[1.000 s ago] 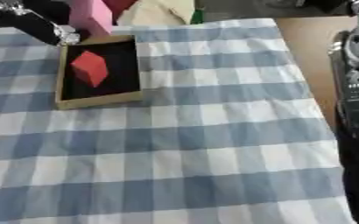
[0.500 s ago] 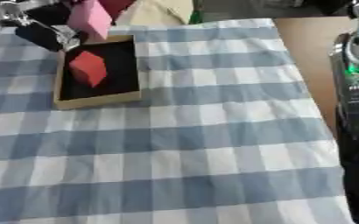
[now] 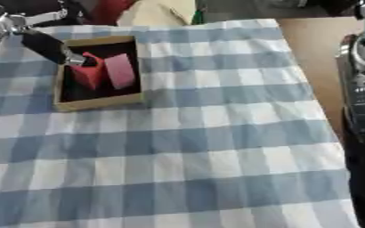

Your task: Pick up objects on the table and place them in the box.

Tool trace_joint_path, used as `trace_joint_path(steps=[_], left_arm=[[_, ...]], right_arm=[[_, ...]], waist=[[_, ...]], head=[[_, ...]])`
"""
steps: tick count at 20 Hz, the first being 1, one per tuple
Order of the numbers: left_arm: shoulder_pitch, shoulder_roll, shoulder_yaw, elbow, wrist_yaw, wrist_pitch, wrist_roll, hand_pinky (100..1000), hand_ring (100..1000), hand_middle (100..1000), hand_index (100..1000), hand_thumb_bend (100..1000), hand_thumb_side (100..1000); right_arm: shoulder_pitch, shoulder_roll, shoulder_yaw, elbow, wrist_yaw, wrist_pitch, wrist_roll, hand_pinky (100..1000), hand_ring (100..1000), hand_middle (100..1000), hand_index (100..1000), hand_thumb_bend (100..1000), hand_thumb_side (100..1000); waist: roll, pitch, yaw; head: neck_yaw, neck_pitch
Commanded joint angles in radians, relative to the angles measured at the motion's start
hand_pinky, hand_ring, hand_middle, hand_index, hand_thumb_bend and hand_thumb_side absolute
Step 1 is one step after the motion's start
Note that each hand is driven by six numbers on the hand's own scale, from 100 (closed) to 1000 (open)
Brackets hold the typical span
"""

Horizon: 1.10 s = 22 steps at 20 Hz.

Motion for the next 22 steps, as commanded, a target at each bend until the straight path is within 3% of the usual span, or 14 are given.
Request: trace_joint_path(steps=[1,7,11,14,15,16,18,22], left_arm=[[-0.014,0.01,0.008,-0.002,-0.029,-0.004,-0.003,889,954,873,934,623,702],[-0.014,0.008,0.01,-0.007,-0.025,0.001,0.023,872,934,856,918,541,684],[-0.014,0.009,0.02,-0.026,0.018,0.012,0.033,854,910,833,897,419,661],[-0.009,0.023,0.029,-0.076,0.095,0.032,0.033,839,890,815,875,265,614],[-0.003,0.032,0.032,-0.103,0.126,0.04,0.032,839,889,813,873,256,609],[0.006,0.043,0.035,-0.136,0.159,0.05,0.034,825,872,794,854,168,569],[0.032,0.072,0.041,-0.225,0.235,0.08,0.044,805,854,774,833,112,546],[0.128,0.158,0.064,-0.487,0.39,0.16,0.125,776,813,760,818,100,531]], right_arm=[[-0.009,-0.008,-0.009,-0.013,-0.003,0.002,-0.003,848,727,380,637,177,715],[-0.005,-0.008,-0.011,-0.012,-0.003,0.003,-0.003,848,727,379,637,169,720],[-0.002,-0.008,-0.013,-0.012,-0.002,0.004,-0.005,848,727,379,637,175,715],[0.002,-0.01,-0.015,-0.013,-0.001,0.005,-0.007,847,728,381,637,173,714],[0.003,-0.01,-0.016,-0.014,0.0,0.005,-0.009,847,728,381,637,173,714],[0.005,-0.011,-0.017,-0.015,0.001,0.006,-0.01,847,728,381,637,172,713],[0.008,-0.013,-0.019,-0.018,0.003,0.007,-0.014,847,729,383,638,170,712],[0.016,-0.019,-0.026,-0.031,0.007,0.011,-0.026,847,730,386,639,171,709]], waist=[[-0.001,-0.027,0.002],[0.001,-0.028,0.004],[0.0,-0.032,0.008],[-0.001,-0.037,0.014],[-0.002,-0.039,0.016],[-0.002,-0.042,0.02],[-0.004,-0.046,0.027],[-0.008,-0.051,0.044]], head=[[0.003,-0.001],[0.003,0.001],[0.002,0.004],[0.0,0.012],[-0.001,0.015],[-0.004,0.018],[-0.011,0.025],[-0.028,0.035]])
